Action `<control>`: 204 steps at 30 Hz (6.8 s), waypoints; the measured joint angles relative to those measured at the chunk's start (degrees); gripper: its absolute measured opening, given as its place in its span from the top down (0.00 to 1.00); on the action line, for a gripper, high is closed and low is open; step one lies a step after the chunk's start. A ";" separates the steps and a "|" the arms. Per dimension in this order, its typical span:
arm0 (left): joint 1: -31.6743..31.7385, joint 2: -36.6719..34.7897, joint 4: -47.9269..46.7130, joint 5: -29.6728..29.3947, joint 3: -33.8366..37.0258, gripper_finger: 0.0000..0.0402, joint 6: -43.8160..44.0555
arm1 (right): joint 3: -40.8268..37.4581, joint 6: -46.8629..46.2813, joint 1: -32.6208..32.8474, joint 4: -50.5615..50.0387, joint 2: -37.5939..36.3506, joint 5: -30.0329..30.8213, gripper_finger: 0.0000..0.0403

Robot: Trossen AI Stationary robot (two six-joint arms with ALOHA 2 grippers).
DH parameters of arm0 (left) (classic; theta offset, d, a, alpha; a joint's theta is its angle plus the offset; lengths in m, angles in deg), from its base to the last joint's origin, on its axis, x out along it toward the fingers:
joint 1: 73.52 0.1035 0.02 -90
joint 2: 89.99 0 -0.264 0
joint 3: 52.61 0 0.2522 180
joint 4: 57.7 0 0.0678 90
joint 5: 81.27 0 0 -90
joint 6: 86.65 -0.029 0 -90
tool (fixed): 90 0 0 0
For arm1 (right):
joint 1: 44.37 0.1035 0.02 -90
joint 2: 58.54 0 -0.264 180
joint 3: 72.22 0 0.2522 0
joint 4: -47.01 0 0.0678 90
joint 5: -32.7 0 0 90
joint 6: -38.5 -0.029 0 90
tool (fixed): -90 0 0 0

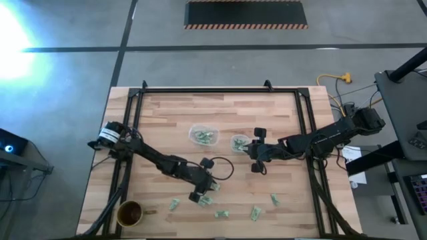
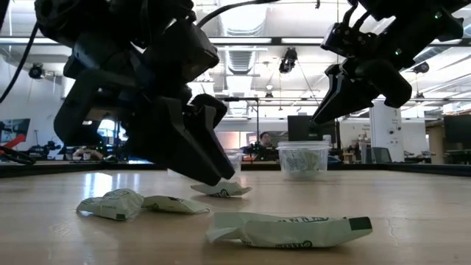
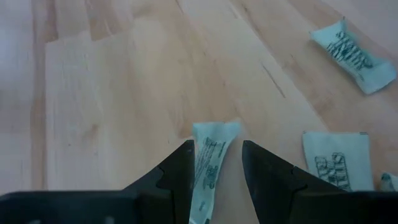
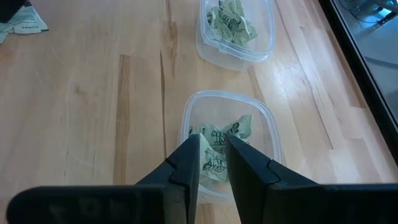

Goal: Pick and place items into bin
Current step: Put the green stevia packet into the left transparent bin, then put the green stevia packet into the right transparent bin

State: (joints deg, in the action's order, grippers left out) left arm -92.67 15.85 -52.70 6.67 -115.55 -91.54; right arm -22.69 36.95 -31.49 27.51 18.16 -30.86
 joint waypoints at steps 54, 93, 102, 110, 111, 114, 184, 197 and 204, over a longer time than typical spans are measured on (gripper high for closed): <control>15.43 -12.76 -12.37 -32.53 -0.04 1.00 -5.42 | -0.44 0.12 0.00 0.44 -0.02 0.02 0.83; 18.90 -14.07 -21.55 -32.53 0.00 0.74 1.57 | -1.40 0.17 0.00 0.44 -0.02 0.02 0.83; 10.56 -21.45 -21.66 -32.52 0.00 0.74 1.58 | -1.42 0.21 0.00 0.50 -0.02 -8.44 0.83; -1.01 -24.13 -21.01 -33.06 0.00 0.74 0.94 | -1.42 -1.40 1.45 4.34 -0.02 -24.73 0.83; -1.89 -24.13 -20.83 -33.48 0.00 0.74 0.24 | -1.42 -1.74 2.09 5.26 -0.02 -26.85 0.83; -3.62 -24.17 -20.77 -35.95 0.00 0.74 -0.41 | -1.42 -2.66 4.75 7.56 -0.02 -31.83 0.83; -3.76 -23.47 -20.79 -37.25 0.20 0.74 0.23 | -1.55 -51.69 39.10 -9.27 9.31 -13.59 0.86; -3.76 -23.45 -20.66 -37.23 1.04 0.74 0.24 | -1.59 -44.72 39.12 -9.24 9.41 -10.52 0.98; -3.74 -23.45 -20.39 -37.24 1.46 0.74 1.26 | 0.24 -36.22 39.10 -9.55 9.18 -4.88 0.98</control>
State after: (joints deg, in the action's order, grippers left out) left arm -96.41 -7.60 -73.09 -30.57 -114.10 -90.28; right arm -22.45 0.74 7.62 17.96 27.34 -35.74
